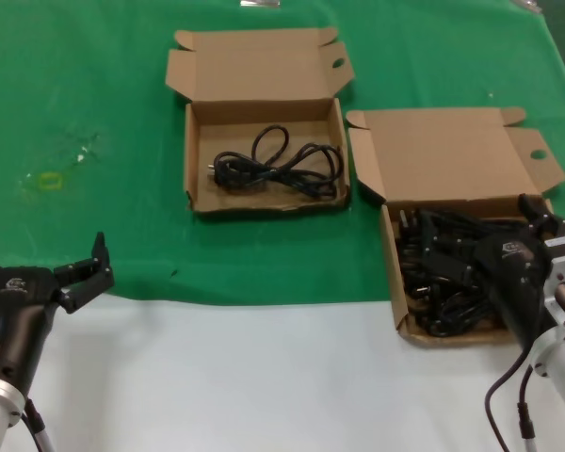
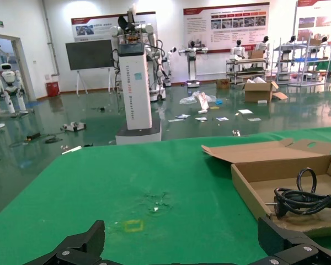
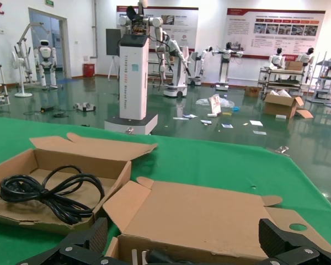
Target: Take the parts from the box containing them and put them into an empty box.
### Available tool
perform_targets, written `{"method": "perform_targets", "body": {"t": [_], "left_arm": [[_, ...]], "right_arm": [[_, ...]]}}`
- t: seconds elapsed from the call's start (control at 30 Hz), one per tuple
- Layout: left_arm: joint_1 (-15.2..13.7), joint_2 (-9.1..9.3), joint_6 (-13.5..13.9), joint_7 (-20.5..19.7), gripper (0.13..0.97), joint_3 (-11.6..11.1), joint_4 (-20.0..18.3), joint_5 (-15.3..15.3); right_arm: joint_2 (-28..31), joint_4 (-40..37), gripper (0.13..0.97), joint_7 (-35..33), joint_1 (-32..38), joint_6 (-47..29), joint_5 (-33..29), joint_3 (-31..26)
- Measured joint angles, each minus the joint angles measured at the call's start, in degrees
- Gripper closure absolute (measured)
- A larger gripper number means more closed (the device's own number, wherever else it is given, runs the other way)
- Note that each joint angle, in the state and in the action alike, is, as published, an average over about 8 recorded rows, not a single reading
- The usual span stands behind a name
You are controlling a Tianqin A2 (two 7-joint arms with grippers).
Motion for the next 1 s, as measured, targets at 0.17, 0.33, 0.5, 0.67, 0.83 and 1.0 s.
{"method": "perform_targets", "body": {"t": [0.17, 0.33, 0.5, 0.67, 0.83, 1.0], "left_arm": [[0.00, 0.00, 0.00, 0.00, 0.132, 0.00, 0.00, 0.00], [0.00, 0.00, 0.00, 0.00, 0.132, 0.00, 0.00, 0.00], [0.00, 0.00, 0.00, 0.00, 0.132, 0.00, 0.00, 0.00], [0.00, 0.00, 0.00, 0.00, 0.132, 0.00, 0.00, 0.00], [0.00, 0.00, 0.00, 0.00, 0.132, 0.00, 0.00, 0.00], [0.00, 0.00, 0.00, 0.00, 0.132, 0.00, 0.00, 0.00]], "right_arm": [[0.00, 0.00, 0.129, 0.00, 0.00, 0.00, 0.00, 0.00], [0.00, 0.00, 0.129, 0.00, 0.00, 0.00, 0.00, 0.00], [0.00, 0.00, 0.129, 0.00, 0.00, 0.00, 0.00, 0.00], [0.00, 0.00, 0.129, 0.00, 0.00, 0.00, 0.00, 0.00], [0.00, 0.00, 0.129, 0.00, 0.00, 0.00, 0.00, 0.00], [0.00, 0.00, 0.129, 0.00, 0.00, 0.00, 0.00, 0.00]]}}
